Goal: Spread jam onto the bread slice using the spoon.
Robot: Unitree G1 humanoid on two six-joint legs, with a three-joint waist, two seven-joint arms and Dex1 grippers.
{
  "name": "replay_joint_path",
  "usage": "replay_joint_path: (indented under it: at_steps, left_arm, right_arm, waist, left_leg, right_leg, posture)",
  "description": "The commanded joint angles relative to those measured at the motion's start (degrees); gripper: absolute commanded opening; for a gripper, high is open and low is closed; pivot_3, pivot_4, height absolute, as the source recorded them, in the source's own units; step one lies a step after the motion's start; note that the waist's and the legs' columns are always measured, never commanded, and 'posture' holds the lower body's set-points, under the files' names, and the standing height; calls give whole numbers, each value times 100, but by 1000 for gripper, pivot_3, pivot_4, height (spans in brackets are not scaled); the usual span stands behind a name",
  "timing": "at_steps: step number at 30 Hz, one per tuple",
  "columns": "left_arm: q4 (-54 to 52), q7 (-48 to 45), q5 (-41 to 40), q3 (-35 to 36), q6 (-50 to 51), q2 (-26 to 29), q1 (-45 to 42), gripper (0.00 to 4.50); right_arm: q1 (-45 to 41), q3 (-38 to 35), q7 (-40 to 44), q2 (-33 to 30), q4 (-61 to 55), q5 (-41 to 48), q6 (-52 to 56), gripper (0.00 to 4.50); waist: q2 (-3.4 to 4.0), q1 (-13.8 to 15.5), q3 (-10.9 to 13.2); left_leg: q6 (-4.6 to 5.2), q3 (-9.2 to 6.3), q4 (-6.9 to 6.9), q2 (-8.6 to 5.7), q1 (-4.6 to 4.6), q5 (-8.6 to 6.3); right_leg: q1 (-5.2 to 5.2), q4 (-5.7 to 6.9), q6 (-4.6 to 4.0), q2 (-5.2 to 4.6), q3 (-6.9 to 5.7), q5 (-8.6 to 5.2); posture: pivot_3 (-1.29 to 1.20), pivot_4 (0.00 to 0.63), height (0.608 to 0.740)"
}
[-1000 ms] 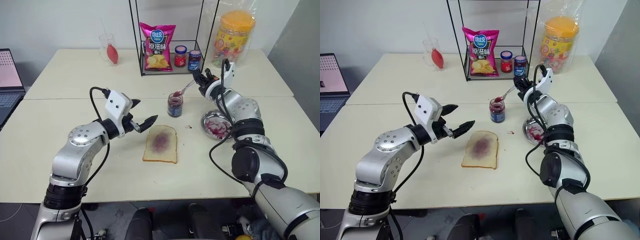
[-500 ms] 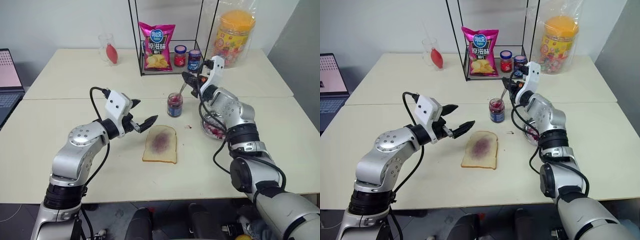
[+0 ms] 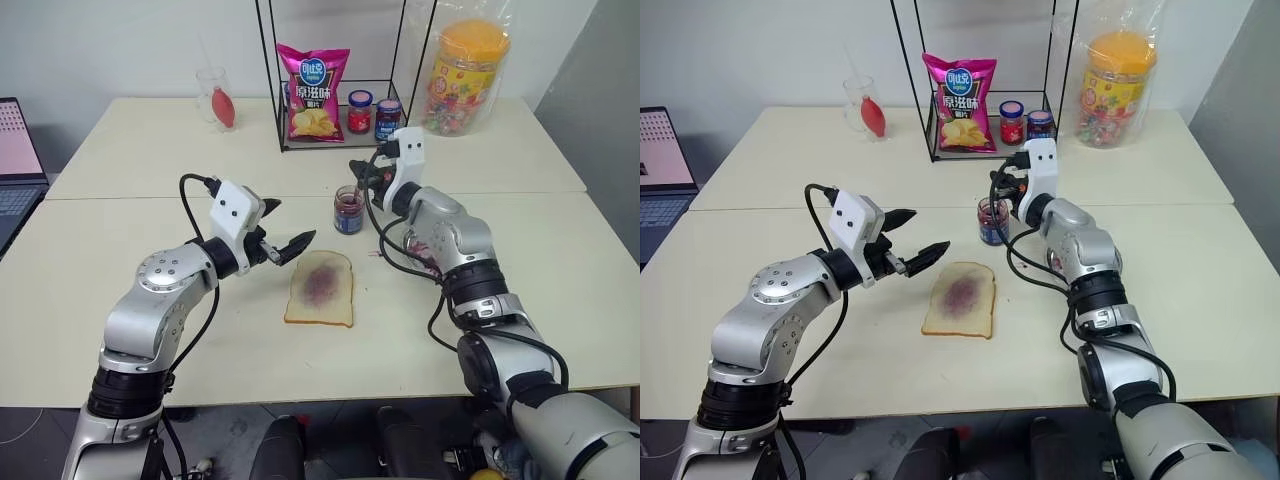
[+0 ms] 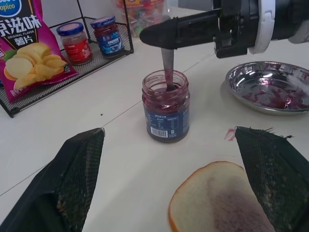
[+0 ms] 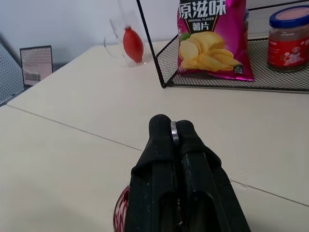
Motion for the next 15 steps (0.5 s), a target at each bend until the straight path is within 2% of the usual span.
replay_joint_path:
  at_steps: [1, 15]
  left_arm:
    - [-220, -40, -21, 42, -30, 38, 6, 4500]
    - [-166, -143, 11, 23, -105, 27, 67, 4500]
  right_arm:
    - [-48, -136, 10, 64, -82, 84, -43, 7]
    - [-244, -1362, -484, 276, 172, 1134, 912, 7]
  waist:
    - [0, 0, 0]
    - [0, 1, 0]
  left_leg:
    - [0, 0, 0, 0, 0, 0]
    - [0, 0, -1, 0, 0, 0]
  right_leg:
    - [0, 0, 0, 0, 0, 0]
    - [0, 1, 0, 0, 0, 0]
  posture:
    - [0, 150, 740]
    - [0, 150, 740]
